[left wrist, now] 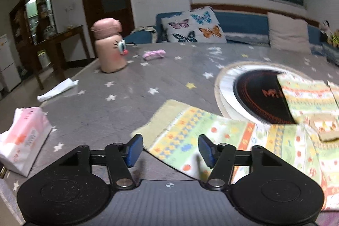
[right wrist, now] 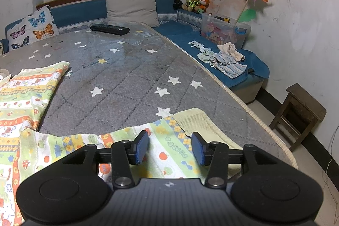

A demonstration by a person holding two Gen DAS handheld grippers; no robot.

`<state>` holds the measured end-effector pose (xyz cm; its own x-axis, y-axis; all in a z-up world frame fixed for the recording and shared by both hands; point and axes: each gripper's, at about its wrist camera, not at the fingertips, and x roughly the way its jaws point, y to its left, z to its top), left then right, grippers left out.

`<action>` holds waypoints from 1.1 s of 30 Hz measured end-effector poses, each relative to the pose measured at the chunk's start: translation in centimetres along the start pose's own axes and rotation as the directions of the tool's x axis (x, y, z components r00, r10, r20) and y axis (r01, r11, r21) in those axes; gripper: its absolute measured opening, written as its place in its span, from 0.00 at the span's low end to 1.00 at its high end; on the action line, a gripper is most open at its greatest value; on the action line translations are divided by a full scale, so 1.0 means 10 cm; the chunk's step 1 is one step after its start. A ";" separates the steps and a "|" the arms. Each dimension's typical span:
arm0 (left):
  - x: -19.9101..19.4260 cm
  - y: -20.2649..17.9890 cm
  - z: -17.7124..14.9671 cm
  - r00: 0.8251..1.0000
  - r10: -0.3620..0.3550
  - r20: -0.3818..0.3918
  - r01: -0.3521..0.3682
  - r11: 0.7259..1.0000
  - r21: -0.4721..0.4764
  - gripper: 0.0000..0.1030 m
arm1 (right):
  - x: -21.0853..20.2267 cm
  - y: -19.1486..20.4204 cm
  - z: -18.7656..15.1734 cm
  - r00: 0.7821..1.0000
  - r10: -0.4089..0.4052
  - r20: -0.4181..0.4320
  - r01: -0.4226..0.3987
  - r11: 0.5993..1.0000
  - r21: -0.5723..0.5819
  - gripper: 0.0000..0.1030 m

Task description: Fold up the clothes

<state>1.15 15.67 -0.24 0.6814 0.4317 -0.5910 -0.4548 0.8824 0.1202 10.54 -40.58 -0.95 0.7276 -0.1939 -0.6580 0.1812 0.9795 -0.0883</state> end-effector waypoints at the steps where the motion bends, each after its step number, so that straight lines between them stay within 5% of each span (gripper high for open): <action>1: 0.04 -0.01 -0.02 1.000 0.002 -0.009 -0.002 1.000 0.006 0.52 | 0.00 0.00 0.00 1.000 0.001 0.000 -0.001 1.000 -0.001 0.45; 15: 0.20 0.27 0.02 0.993 0.095 -0.071 -0.096 0.995 -0.014 0.46 | -0.18 0.15 0.02 0.995 0.103 0.009 -0.102 0.993 -0.068 0.47; 21: -0.07 -0.01 0.16 0.999 -0.046 -0.026 0.046 0.999 0.013 0.47 | -0.31 0.52 0.08 0.971 0.238 -0.001 -0.235 0.959 -0.156 0.47; 26: -0.19 -0.46 0.23 0.980 -0.200 -0.015 0.201 0.976 0.080 0.47 | -0.39 0.90 0.10 0.940 0.340 -0.017 -0.334 0.911 -0.243 0.47; 33: -0.05 -1.00 0.37 0.958 -0.283 -0.051 0.287 0.948 0.135 0.47 | -0.29 1.25 0.02 0.921 0.383 -0.075 -0.385 0.866 -0.319 0.47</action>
<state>7.50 7.38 1.82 0.7522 0.1548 -0.6405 -0.1582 0.9860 0.0524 10.85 -27.76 -0.02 0.6900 0.2002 -0.6956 -0.3349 0.9403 -0.0615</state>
